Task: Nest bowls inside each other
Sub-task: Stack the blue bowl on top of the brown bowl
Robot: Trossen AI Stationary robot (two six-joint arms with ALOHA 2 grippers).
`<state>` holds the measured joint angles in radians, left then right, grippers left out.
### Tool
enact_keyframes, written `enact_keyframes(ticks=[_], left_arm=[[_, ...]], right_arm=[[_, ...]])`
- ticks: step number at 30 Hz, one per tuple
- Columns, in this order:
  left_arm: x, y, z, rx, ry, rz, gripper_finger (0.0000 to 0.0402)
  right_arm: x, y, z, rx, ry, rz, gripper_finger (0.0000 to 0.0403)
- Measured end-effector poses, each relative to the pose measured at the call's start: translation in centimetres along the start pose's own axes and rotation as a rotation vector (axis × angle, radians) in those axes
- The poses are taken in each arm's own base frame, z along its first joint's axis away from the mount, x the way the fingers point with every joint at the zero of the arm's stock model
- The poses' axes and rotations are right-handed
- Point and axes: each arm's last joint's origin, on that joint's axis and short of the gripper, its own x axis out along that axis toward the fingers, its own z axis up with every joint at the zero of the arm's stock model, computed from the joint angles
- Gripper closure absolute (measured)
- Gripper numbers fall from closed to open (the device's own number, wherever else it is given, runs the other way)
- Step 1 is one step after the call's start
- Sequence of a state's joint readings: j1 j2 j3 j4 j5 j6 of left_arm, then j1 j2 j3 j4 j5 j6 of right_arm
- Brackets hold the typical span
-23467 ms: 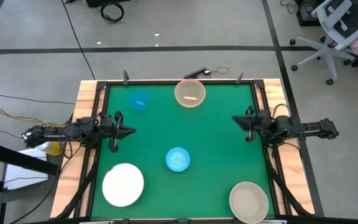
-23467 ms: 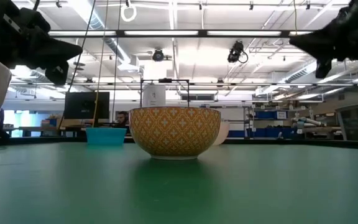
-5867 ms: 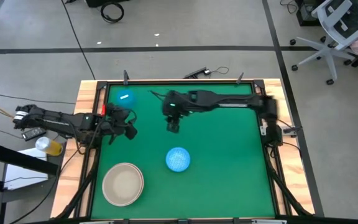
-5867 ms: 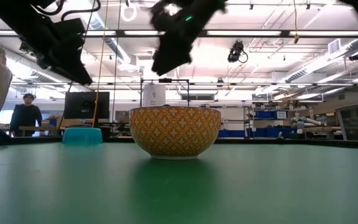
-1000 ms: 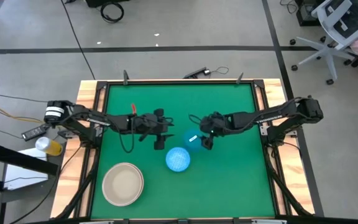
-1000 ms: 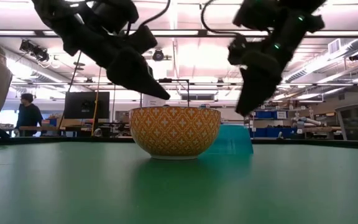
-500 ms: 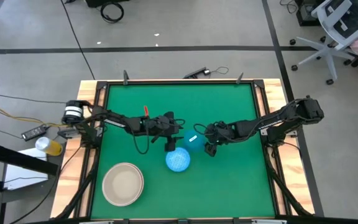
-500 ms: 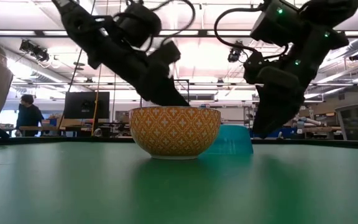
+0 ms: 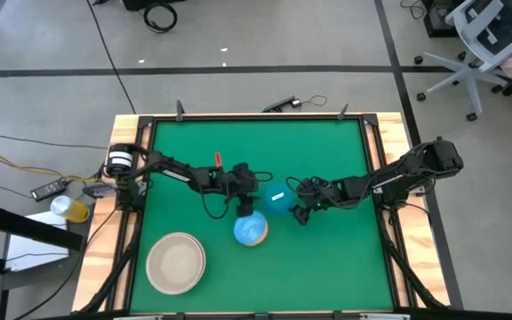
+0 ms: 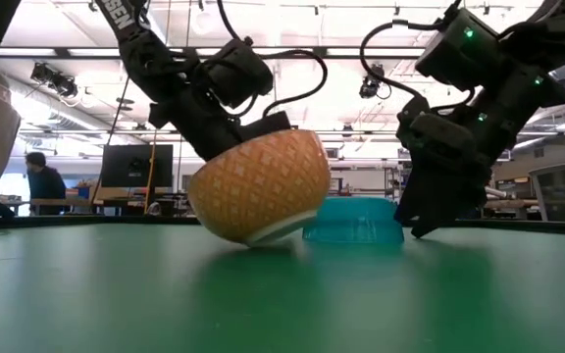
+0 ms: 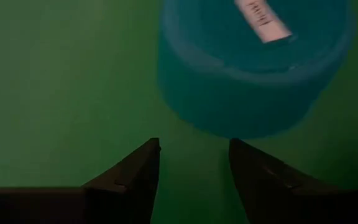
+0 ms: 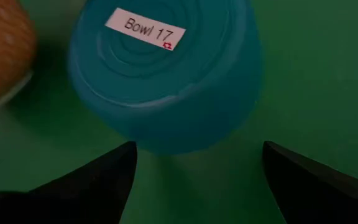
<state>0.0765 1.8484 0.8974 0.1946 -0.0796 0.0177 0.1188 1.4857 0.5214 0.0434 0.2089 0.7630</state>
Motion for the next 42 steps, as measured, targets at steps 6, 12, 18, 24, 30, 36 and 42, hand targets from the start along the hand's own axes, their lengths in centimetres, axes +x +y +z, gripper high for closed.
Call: enact_keyframes(ticks=[6, 12, 18, 24, 30, 36, 42], left_arm=[[0.0, 0.5, -0.1, -0.014, 0.012, 0.013, 0.0228], [-0.4, 0.5, 0.5, 0.006, -0.009, 0.012, 0.0230], [-0.8, 0.5, 2.0, 0.019, -0.057, 0.014, 0.0230], [-1.8, 0.1, 3.7, 0.037, -0.111, 0.002, 0.0230], [-1.1, -0.2, 4.3, 0.004, -0.146, -0.106, 0.0230], [1.7, -0.4, 2.2, -0.054, -0.063, -0.114, 0.0230], [2.0, -0.3, 2.0, -0.072, -0.062, -0.103, 0.0230]], right_arm=[[0.0, 0.1, 0.0, 0.006, 0.003, 0.027, 0.0055], [0.0, 0.2, 0.1, 0.007, 0.006, 0.037, 0.0055], [0.0, 0.2, 0.1, 0.006, 0.003, 0.031, 0.0055], [0.0, 0.2, 0.1, 0.007, -0.001, 0.030, 0.0055], [0.0, 0.3, 0.2, 0.011, -0.016, 0.038, 0.0055], [0.0, 0.9, 0.7, 0.008, -0.060, 0.116, 0.0055], [-0.1, 1.1, 0.8, -0.002, -0.050, 0.172, 0.0055]])
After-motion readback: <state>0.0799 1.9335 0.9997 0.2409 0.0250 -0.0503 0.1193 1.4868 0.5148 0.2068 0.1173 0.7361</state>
